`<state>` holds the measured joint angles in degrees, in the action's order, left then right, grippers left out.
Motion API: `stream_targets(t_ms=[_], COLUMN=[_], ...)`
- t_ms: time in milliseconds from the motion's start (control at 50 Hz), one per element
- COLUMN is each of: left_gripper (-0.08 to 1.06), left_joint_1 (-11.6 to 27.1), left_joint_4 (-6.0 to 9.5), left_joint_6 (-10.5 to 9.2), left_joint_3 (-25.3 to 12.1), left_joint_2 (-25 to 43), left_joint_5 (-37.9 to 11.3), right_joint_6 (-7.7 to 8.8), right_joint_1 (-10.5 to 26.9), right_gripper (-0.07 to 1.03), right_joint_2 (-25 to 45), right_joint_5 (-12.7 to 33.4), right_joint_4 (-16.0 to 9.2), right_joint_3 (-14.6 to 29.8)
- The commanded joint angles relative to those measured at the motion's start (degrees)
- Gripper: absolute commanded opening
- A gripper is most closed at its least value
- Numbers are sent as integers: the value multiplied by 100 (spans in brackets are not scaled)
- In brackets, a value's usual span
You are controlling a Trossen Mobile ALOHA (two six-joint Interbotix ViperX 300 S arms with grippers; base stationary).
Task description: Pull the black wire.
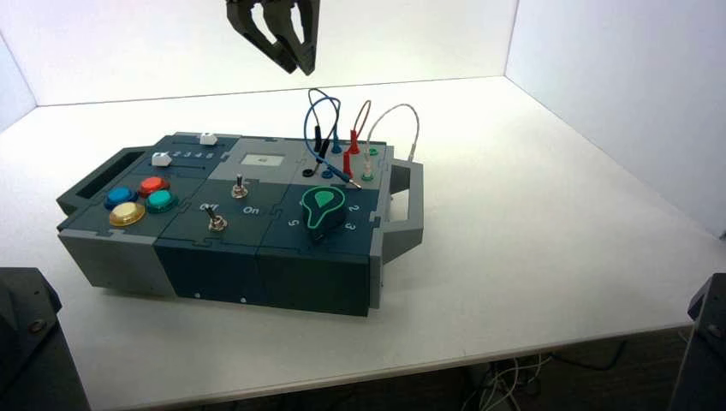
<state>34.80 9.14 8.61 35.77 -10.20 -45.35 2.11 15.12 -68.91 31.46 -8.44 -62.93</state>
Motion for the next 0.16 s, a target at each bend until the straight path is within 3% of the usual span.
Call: stream_targets(t_ms=[20,160], left_gripper=[36,36], left_joint_1=[0,0], left_joint_4=[9,9], left_joint_6=[9,26], left_joint_3=[-88,-167], left_joint_2=[-62,-35], left_joint_5=[35,35], right_joint_6=[0,0], right_joint_1=[9,9], right_gripper=[-2,-2], right_joint_2=[79,79], right_joint_5=[-35,-9], right_joint_4=[-26,-44], right_joint_3=[79,79])
